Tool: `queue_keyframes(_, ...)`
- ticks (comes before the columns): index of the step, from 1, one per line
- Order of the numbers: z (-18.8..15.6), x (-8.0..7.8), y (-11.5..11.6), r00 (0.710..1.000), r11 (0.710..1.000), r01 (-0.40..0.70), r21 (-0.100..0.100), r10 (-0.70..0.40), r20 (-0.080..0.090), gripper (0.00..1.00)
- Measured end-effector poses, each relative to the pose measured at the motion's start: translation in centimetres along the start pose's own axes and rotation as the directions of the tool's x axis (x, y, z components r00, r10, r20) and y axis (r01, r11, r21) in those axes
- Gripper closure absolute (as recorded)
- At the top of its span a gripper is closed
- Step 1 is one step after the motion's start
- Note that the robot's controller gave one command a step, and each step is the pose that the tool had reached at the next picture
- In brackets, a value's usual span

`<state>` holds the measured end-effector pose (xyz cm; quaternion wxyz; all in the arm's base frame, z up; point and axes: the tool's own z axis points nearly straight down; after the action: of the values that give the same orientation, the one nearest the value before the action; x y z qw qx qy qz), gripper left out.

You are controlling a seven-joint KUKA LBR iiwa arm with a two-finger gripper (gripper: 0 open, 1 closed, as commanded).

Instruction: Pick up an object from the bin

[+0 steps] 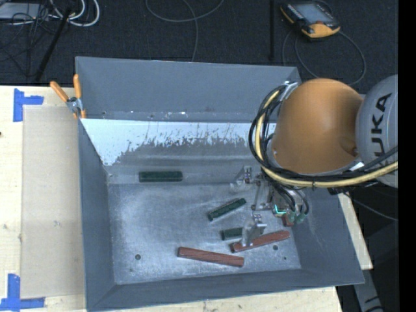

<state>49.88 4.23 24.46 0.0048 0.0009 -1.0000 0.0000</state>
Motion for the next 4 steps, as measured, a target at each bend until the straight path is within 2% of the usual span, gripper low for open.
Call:
queue_keyframes(1, -0.4, -0.1, 0.0, 1.0, 1.0, -0.001, 0.0, 0.001, 0.008, 0.0)
queue_keyframes(2, 4.4, -0.2, -0.9, 1.0, 1.0, 0.015, 0.0, -0.015, 0.015, 0.0)
queue_keyframes(3, 10.4, -0.3, -2.4, 1.0, 1.0, -0.008, -0.001, 0.008, 0.012, 0.0)
queue_keyframes(4, 16.8, -0.6, -5.3, 1.0, 1.0, 0.018, -0.007, -0.018, -0.005, 1.0)
